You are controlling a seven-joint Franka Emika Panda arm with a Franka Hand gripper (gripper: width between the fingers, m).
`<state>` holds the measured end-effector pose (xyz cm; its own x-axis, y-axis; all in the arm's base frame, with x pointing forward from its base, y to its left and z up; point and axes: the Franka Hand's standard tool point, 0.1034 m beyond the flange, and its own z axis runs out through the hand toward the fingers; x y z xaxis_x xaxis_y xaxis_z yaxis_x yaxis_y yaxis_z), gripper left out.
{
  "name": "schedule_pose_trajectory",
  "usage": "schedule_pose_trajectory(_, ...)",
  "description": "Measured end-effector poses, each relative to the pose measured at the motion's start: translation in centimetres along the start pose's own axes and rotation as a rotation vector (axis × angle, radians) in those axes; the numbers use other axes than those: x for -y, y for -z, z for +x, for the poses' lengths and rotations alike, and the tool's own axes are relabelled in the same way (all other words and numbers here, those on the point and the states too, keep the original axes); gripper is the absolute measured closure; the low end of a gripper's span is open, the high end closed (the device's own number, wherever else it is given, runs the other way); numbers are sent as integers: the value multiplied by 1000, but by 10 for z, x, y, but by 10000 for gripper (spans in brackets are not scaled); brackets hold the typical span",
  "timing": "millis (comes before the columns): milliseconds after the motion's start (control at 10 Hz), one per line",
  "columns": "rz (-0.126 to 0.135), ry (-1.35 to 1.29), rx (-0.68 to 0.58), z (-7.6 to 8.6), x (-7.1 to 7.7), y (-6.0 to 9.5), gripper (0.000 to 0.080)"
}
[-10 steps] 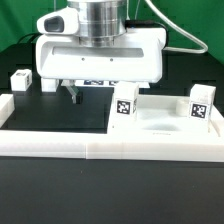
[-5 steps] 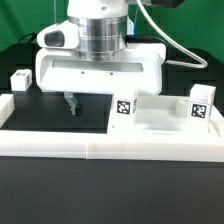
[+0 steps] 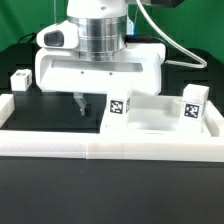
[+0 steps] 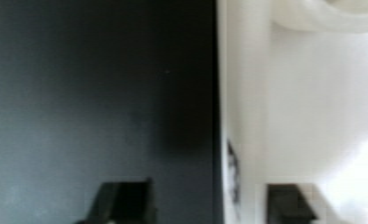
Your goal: Assemble square table
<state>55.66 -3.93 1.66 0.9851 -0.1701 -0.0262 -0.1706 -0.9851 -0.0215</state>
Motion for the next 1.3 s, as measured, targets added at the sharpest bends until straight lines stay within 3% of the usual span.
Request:
schedule_pose_trajectory(100,0,0,0,0,0,0,547)
schedule_pose_trajectory(200,0,2,0,0,0,0,721)
schedule_pose_trajectory(300,-2,8,1,0,0,0,742)
schedule_pose_trajectory(1300,-4,13,2,0,0,0,742)
